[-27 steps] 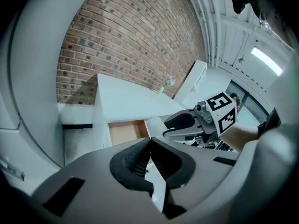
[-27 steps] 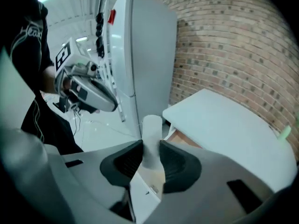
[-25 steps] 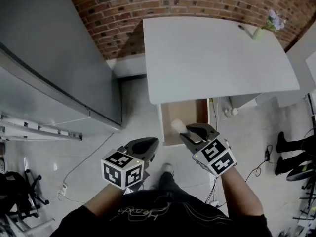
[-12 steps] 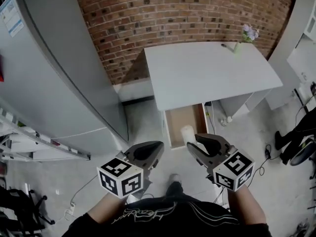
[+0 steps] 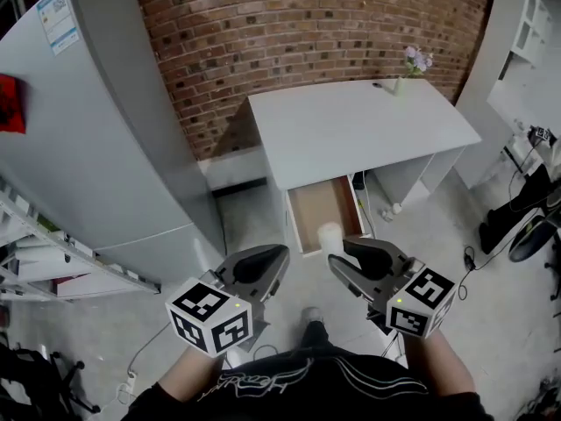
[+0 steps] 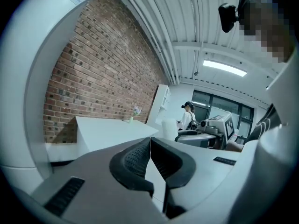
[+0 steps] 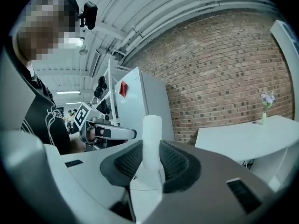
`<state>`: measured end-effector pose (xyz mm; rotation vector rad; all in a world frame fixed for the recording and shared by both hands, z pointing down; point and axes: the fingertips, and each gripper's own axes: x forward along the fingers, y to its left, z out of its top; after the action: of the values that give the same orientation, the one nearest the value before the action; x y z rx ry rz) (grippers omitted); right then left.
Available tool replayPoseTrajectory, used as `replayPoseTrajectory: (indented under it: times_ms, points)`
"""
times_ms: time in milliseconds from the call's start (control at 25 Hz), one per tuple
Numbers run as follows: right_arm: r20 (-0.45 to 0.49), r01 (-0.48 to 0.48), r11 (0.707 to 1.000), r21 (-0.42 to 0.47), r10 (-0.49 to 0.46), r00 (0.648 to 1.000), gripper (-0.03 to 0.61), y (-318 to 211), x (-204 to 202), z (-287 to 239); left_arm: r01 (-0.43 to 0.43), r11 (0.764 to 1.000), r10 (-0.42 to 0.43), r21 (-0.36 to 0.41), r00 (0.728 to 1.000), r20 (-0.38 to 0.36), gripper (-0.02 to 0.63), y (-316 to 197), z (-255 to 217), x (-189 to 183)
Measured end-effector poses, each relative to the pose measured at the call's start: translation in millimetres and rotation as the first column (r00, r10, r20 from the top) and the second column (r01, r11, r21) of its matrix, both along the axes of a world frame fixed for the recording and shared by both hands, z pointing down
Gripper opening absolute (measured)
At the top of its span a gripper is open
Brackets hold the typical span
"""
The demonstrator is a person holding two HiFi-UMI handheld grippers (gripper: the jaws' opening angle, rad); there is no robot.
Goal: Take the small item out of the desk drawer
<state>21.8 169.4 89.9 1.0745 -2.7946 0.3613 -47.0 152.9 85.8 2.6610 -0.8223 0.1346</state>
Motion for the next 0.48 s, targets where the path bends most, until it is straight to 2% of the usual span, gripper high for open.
replayPoseTrajectory:
  times_ms: [160, 320, 480]
  points:
    - [0.020, -0.008, 1.000, 0.004, 0.008, 1.000, 0.126, 15.3, -7.8, -5.4, 0.000, 1.000, 0.000, -0.007, 1.000, -0.015, 0.022, 13.9, -4.2, -10.3]
    - [0.034, -0.017, 1.000, -0.001, 0.017, 0.999, 0.126, 26.3, -9.8, -1.8, 0.002, 1.000, -0.003, 0.013, 1.000, 0.023, 0.022, 25.5, 0.1, -14.8]
    - [0.047, -0.024, 1.000, -0.016, 0.025, 0.999, 0.126, 28.8, -14.2, 4.5, -0.001, 1.000, 0.000, 0.009, 1.000, 0.030, 0.023, 28.0, 4.4, -18.9]
